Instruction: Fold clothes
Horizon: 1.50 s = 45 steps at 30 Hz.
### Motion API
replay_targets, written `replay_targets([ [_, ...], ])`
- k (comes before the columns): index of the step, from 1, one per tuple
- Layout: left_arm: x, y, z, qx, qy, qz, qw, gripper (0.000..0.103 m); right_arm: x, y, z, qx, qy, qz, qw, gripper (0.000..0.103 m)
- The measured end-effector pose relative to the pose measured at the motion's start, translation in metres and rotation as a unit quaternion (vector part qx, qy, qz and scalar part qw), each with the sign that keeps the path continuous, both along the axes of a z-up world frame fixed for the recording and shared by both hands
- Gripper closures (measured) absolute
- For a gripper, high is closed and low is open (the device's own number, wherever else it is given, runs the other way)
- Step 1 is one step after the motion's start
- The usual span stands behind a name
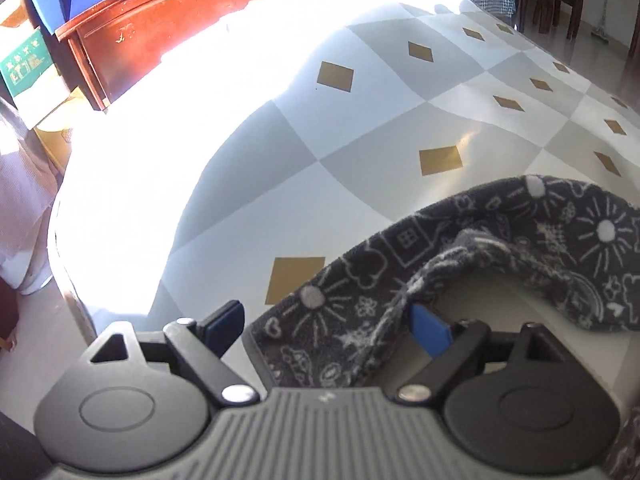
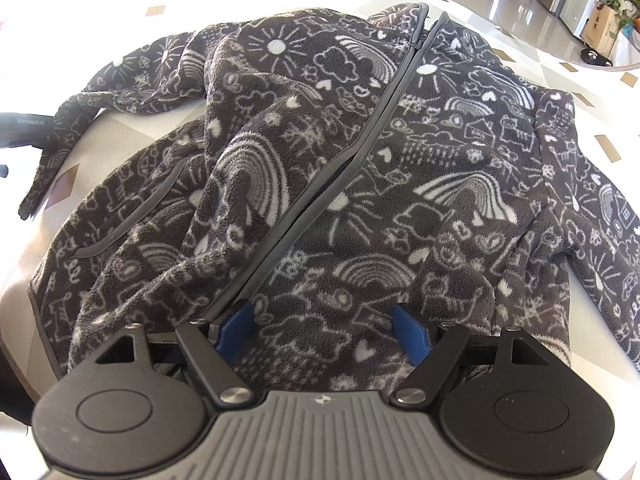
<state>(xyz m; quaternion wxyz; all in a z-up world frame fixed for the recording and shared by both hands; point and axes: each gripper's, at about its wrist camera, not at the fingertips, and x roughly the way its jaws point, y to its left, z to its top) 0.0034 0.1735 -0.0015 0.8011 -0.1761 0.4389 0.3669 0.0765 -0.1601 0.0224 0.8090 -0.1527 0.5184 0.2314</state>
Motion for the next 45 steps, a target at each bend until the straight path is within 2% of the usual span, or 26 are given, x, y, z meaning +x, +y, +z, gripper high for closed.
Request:
replay_targets([
  [3, -0.004, -0.005, 0.015, -0.017, -0.048, -0.014, 0.9986, 0.011, 0.0, 0.0, 0.0, -0.001, -0.001, 0.0, 1.0, 0.027],
  [5, -0.001, -0.013, 0.025, -0.01, -0.074, -0.035, 0.9966, 0.008, -0.001, 0.0, 0.0, -0.002, -0.001, 0.0, 1.0, 0.027],
  [6, 0.003, -0.015, 0.028, -0.009, -0.082, -0.046, 0.9955, 0.004, -0.001, 0.0, 0.0, -0.001, -0.001, 0.0, 1.0, 0.027],
  [8, 0.015, -0.02, 0.029, -0.014, -0.09, -0.069, 0.9935, 0.003, -0.001, 0.001, -0.001, -0.001, -0.002, 0.0, 1.0, 0.027],
  [12, 0.033, -0.028, 0.026, -0.009, -0.086, -0.081, 0.993, 0.003, -0.002, 0.0, -0.001, 0.0, -0.003, 0.0, 1.0, 0.027],
  [21, 0.062, -0.026, 0.003, -0.035, -0.076, -0.08, 0.9932, 0.003, -0.003, -0.001, -0.002, 0.006, -0.006, 0.001, 1.0, 0.025],
  [24, 0.067, -0.025, -0.01, -0.047, -0.05, -0.088, 0.9938, 0.003, -0.003, 0.0, -0.003, 0.006, -0.005, 0.0, 1.0, 0.024],
  [27, 0.062, -0.02, -0.029, -0.08, -0.019, -0.075, 0.9937, 0.001, -0.002, 0.002, -0.004, 0.005, -0.003, -0.001, 1.0, 0.023],
  [29, 0.054, -0.014, -0.034, -0.1, -0.031, -0.059, 0.9927, 0.0, -0.002, 0.003, -0.005, 0.004, -0.003, -0.003, 1.0, 0.022],
  [38, 0.037, -0.017, -0.029, -0.091, -0.001, -0.065, 0.9937, 0.0, -0.003, 0.005, -0.007, 0.002, -0.003, -0.004, 1.0, 0.022],
  [45, 0.021, -0.027, -0.029, -0.111, 0.012, -0.078, 0.9907, 0.0, -0.004, 0.004, -0.008, 0.002, -0.005, -0.003, 1.0, 0.022],
])
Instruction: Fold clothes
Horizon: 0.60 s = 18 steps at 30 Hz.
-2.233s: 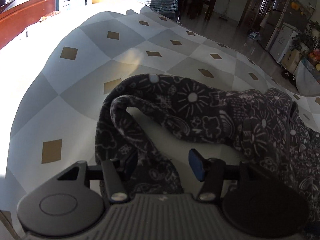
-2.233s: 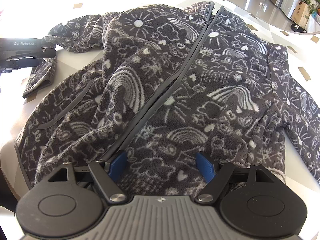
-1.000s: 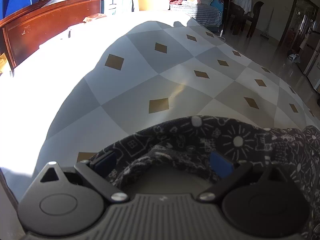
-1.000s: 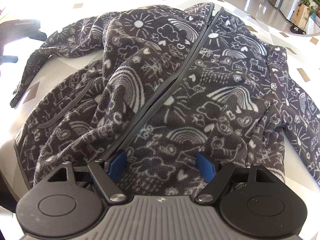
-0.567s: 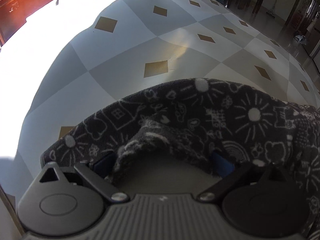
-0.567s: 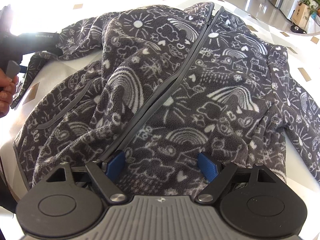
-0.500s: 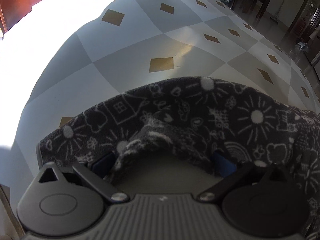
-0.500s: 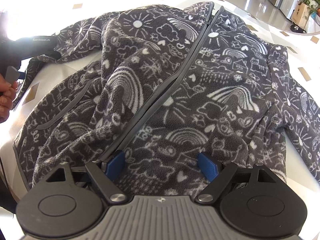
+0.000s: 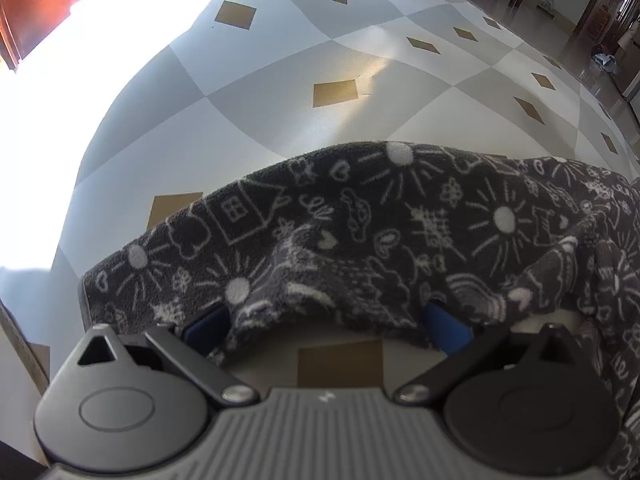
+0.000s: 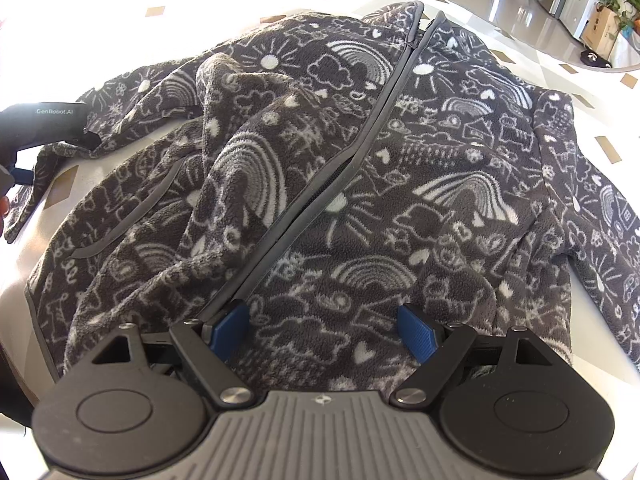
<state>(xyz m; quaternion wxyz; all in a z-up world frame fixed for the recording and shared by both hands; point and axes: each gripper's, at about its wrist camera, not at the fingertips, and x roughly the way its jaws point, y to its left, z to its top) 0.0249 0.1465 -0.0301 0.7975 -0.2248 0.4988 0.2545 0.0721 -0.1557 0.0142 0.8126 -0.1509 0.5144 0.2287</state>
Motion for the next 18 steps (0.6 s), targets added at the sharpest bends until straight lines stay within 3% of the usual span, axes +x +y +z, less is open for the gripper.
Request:
replay_targets([
  [12, -0.021, -0.024, 0.007, 0.002, 0.015, -0.028, 0.9995, 0.0, -0.001, -0.001, 0.0, -0.002, -0.003, 0.003, 1.0, 0.022],
  [15, -0.024, -0.022, 0.013, -0.012, 0.004, -0.011, 0.9999, 0.0, -0.001, -0.002, 0.0, -0.002, -0.003, 0.003, 1.0, 0.022],
  [18, -0.025, -0.022, 0.027, -0.001, -0.032, 0.0, 0.9995, 0.0, -0.002, -0.003, 0.0, -0.003, -0.005, 0.002, 1.0, 0.022],
])
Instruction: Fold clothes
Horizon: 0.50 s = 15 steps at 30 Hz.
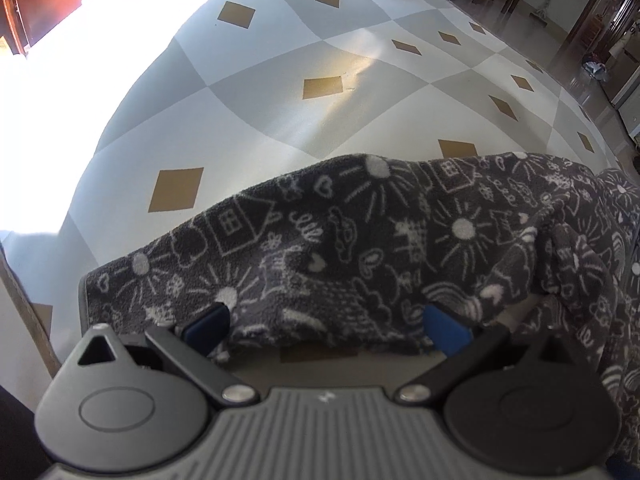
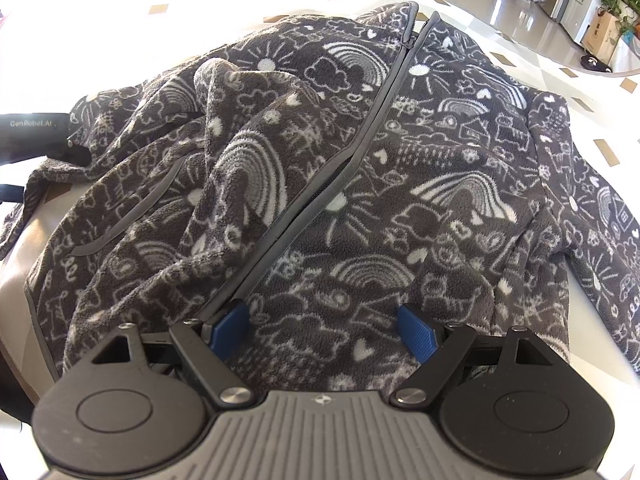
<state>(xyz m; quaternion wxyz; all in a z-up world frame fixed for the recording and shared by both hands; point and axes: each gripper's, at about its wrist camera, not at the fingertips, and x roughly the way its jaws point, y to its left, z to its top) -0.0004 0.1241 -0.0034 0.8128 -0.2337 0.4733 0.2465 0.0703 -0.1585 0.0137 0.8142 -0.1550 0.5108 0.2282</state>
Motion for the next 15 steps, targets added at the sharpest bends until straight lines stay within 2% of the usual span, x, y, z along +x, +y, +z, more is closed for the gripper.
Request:
replay_targets([
  [3, 0.009, -0.006, 0.013, 0.019, -0.027, -0.015, 0.9994, 0.0, -0.001, -0.001, 0.0, -0.001, 0.0, -0.001, 1.0, 0.022],
  [8, 0.038, -0.019, 0.014, -0.008, -0.034, -0.058, 0.9977, 0.0, -0.001, -0.002, -0.001, -0.001, -0.001, -0.004, 1.0, 0.022],
  [15, 0.077, -0.027, 0.003, -0.04, -0.024, -0.083, 0.9955, 0.0, -0.001, -0.004, 0.0, 0.001, -0.002, -0.007, 1.0, 0.021],
])
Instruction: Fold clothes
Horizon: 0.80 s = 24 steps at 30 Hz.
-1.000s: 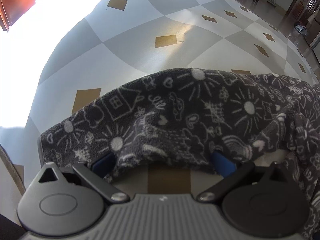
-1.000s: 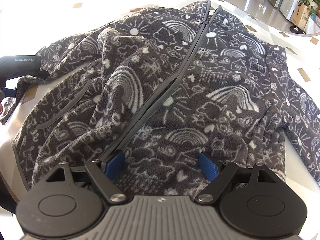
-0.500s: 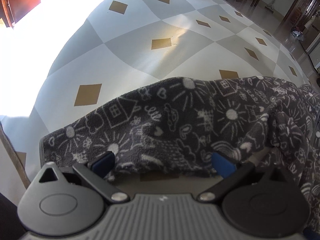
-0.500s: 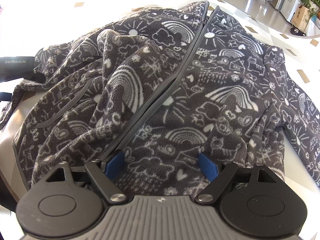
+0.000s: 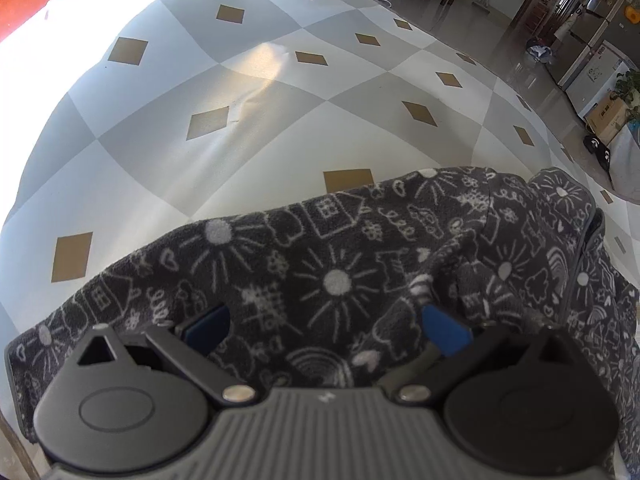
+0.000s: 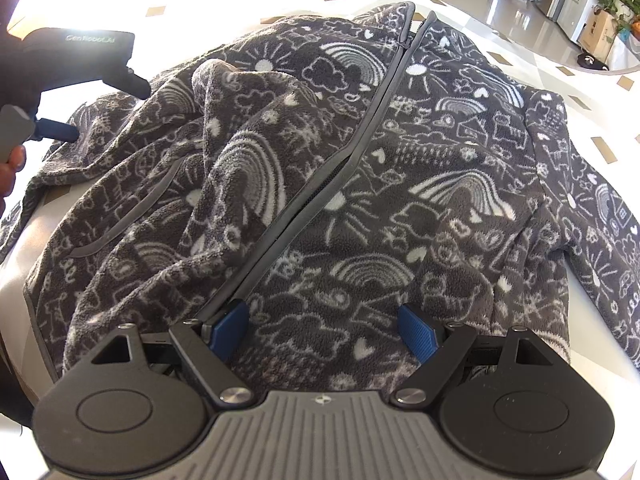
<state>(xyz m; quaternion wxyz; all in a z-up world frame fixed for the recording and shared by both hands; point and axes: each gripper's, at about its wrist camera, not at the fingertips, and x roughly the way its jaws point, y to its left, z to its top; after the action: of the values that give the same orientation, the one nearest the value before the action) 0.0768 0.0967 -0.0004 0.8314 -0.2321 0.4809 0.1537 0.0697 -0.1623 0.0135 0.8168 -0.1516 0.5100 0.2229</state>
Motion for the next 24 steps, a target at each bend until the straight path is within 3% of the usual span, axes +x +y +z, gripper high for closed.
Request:
replay_targets([
  [10, 0.043, -0.021, -0.012, -0.002, -0.003, -0.041, 0.9992, 0.0, 0.004, -0.002, 0.002, -0.001, 0.007, -0.006, 1.0, 0.02],
  [13, 0.05, -0.029, -0.018, 0.025, -0.002, -0.054, 0.9982, 0.0, 0.005, -0.002, 0.002, 0.0, 0.009, -0.007, 1.0, 0.019],
  [17, 0.059, -0.041, -0.023, 0.093, 0.006, -0.08, 0.9925, 0.0, 0.005, -0.002, 0.004, -0.001, 0.011, -0.009, 1.0, 0.019],
  [24, 0.078, -0.032, -0.026, 0.117, 0.009, -0.069, 0.9907, 0.0, 0.01, -0.001, 0.005, -0.001, 0.021, -0.008, 1.0, 0.019],
])
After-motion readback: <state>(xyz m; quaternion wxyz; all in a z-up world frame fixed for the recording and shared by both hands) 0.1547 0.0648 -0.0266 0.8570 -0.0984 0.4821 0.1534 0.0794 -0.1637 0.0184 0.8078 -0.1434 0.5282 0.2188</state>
